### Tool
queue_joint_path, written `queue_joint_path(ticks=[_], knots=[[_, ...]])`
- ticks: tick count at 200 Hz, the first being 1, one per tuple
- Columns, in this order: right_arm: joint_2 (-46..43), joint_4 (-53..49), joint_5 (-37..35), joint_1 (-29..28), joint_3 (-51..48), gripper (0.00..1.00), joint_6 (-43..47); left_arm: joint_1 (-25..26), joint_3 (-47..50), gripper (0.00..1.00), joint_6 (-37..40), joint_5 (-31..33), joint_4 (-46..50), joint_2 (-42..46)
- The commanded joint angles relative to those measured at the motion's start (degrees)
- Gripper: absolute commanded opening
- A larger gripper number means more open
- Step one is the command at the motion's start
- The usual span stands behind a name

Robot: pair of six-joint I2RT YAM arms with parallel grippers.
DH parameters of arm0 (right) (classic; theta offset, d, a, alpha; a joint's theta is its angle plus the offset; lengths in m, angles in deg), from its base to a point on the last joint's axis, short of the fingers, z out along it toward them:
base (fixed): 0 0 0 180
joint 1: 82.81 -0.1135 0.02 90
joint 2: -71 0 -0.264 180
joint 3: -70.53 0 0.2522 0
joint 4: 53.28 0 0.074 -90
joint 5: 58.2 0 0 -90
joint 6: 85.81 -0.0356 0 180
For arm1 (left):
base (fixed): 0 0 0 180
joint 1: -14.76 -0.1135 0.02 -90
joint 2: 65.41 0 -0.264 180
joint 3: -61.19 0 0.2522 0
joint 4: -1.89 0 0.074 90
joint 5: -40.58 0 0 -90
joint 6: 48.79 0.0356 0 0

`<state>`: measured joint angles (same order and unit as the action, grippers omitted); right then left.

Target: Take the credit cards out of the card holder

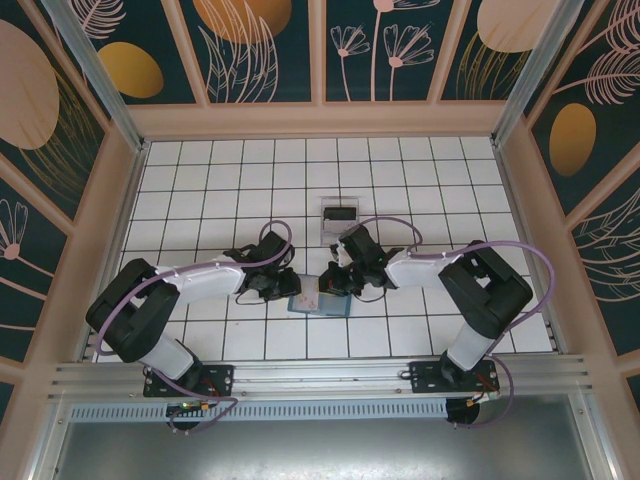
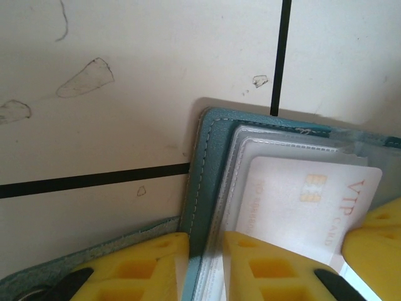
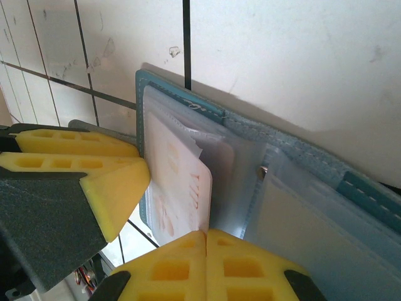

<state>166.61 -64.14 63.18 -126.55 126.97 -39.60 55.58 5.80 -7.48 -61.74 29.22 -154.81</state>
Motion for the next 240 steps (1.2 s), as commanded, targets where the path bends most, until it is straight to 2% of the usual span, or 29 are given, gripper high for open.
queue_joint_path(ticks=[1,152,209,240], knots=[[-1.9,-2.3,0.2,0.2,-0.9,0.0,0.9,0.3,2.0,0.25,0.0,2.9,3.4,-2.0],[-4.8,-9.4,-3.7,0.5,0.6,0.0,2.4,0.3,1.8,0.23,0.1,2.9,3.5,-2.1],[-3.8,-5.4,-0.7,0.5,0.1,0.0,1.1,0.3,1.5,0.23,0.0,1.7,2.6,-1.8],[-2.3,-4.1,-0.9,0.5,-0.2,0.08,0.4,0.2,1.9,0.23,-0.2,1.6,2.4,-1.7]])
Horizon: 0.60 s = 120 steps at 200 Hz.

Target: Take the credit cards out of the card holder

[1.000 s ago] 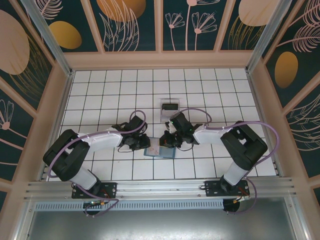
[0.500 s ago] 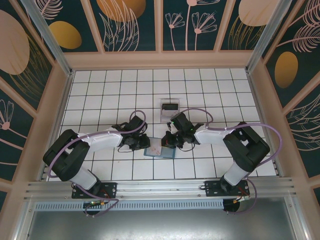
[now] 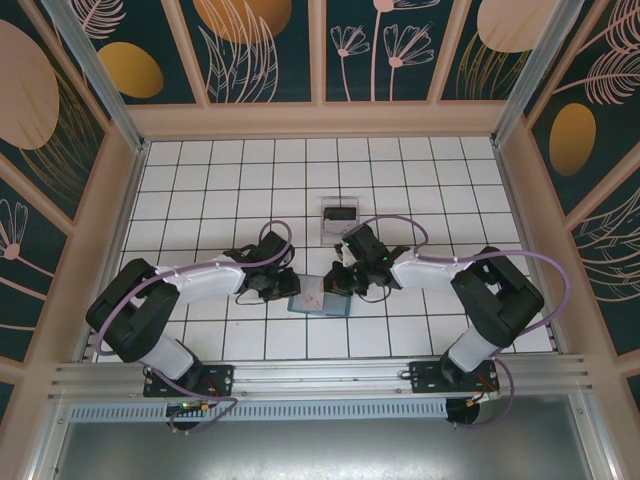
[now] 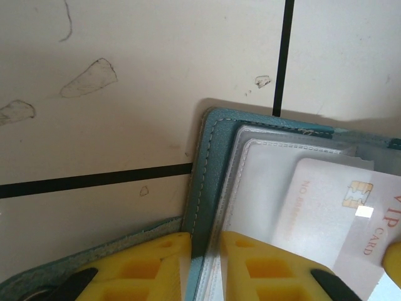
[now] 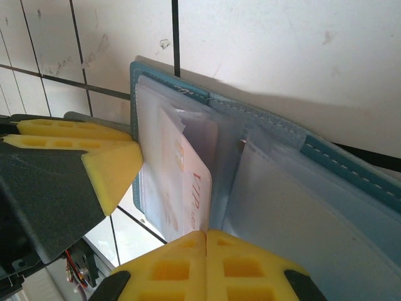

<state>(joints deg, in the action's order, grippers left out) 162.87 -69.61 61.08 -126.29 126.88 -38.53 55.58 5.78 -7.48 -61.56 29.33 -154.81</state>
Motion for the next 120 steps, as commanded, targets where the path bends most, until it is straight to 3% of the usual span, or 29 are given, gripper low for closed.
queue_joint_path(ticks=[1,57,120], knots=[[1.5,1.4,1.2,0.2,-0.2,0.08,-0.7,0.2,2.0,0.23,-0.2,1.4,2.2,-1.7],[3.8,5.7,3.2,0.2,-2.1,0.17,-2.2,0.3,2.0,0.23,-0.2,1.3,2.1,-1.7],[5.3,8.8,4.9,0.2,-2.9,0.19,-3.1,0.3,1.7,0.23,0.1,1.5,2.8,-1.7]])
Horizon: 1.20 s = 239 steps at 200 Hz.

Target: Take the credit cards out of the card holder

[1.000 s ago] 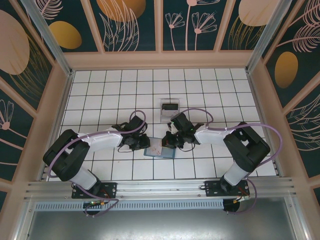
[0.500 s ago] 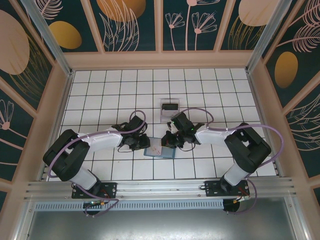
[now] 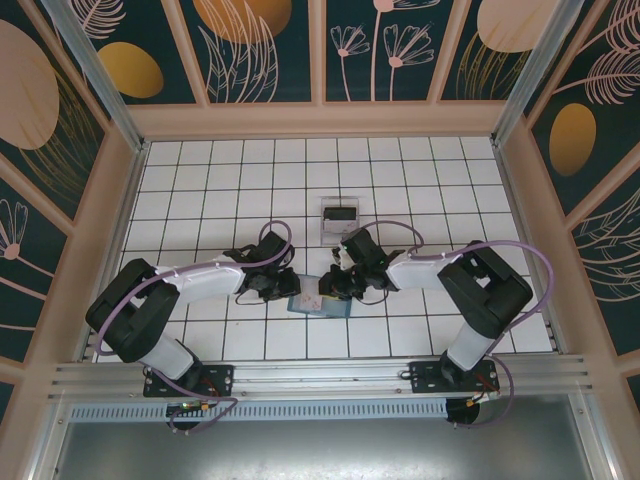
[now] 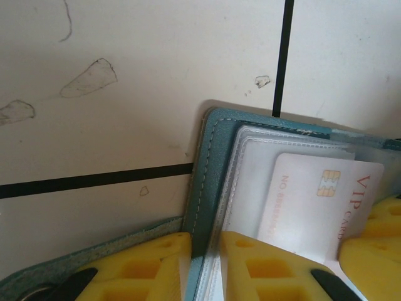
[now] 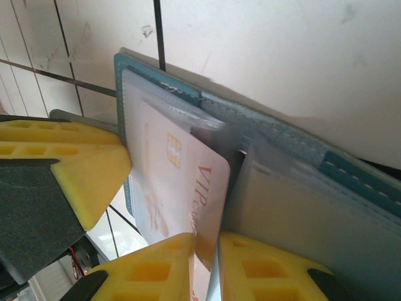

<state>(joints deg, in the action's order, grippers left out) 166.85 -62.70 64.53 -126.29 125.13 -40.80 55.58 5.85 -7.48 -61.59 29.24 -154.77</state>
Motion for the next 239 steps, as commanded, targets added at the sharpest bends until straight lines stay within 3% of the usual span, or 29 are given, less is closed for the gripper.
queue_joint_path(ticks=[1,33,77,107,239], knots=[[1.3,1.9,1.4,0.2,-1.2,0.19,-0.9,0.3,1.7,0.23,0.1,1.5,2.8,-1.8],[2.4,3.0,2.1,0.3,-1.3,0.19,-1.5,0.3,2.0,0.23,-0.2,1.7,3.2,-1.1],[1.6,0.9,1.2,0.2,-1.1,0.05,-1.0,0.2,1.1,0.23,0.0,1.9,3.7,-1.4],[-0.6,-2.4,-0.3,0.5,-1.0,0.0,0.3,0.3,1.2,0.23,0.2,2.4,4.3,-1.2],[-15.5,-16.8,-7.8,2.3,-1.6,0.0,4.3,0.2,1.1,0.23,0.2,3.2,5.9,1.4]])
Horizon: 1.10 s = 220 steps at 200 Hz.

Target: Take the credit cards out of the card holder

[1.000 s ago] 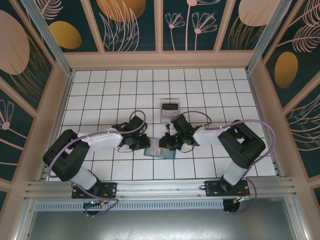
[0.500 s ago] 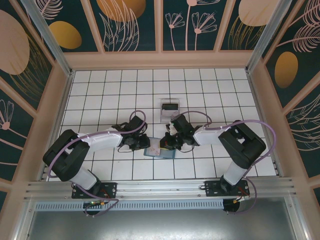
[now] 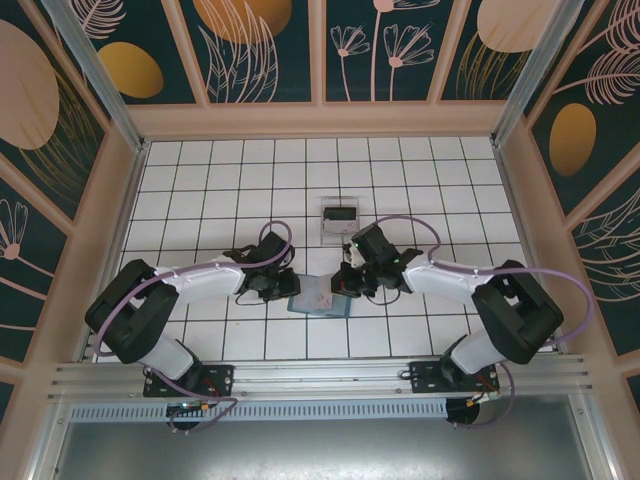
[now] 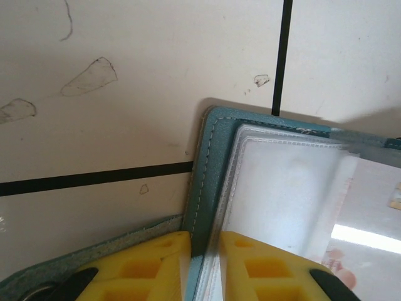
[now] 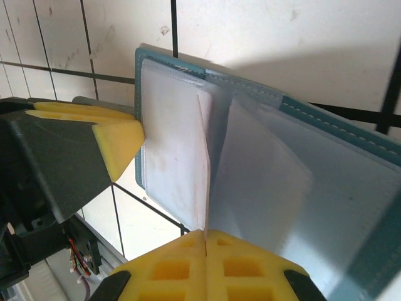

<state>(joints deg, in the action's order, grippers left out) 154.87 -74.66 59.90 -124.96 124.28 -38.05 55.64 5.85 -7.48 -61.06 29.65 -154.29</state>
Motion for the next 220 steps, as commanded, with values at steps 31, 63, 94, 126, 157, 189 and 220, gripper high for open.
queue_joint_path(ticks=[31,63,94,126,157,189,220], knots=[[-7.1,-9.2,-6.0,1.9,1.3,0.0,3.0,0.2,1.0,0.23,-0.2,2.9,5.6,2.6],[-9.9,-11.8,-7.8,3.5,2.9,0.0,4.5,0.2,0.3,0.23,-0.2,3.4,5.7,3.5],[-10.6,-13.9,-8.5,4.9,4.2,0.0,5.8,0.2,-1.2,0.24,0.0,3.6,6.4,4.8],[-10.5,-13.9,-8.4,5.7,4.4,0.0,6.4,0.2,-4.4,0.24,0.8,3.4,7.6,5.7],[-9.7,-14.5,-8.3,6.3,5.3,0.0,6.8,0.5,-6.5,0.24,1.2,1.0,6.3,6.0],[-9.9,-15.8,-9.4,6.5,6.2,0.0,7.1,2.0,-7.1,0.23,0.9,-3.8,1.1,3.3],[-10.1,-16.8,-10.7,6.7,7.6,0.0,8.0,3.2,-8.4,0.23,0.4,-5.9,-1.6,-0.4]])
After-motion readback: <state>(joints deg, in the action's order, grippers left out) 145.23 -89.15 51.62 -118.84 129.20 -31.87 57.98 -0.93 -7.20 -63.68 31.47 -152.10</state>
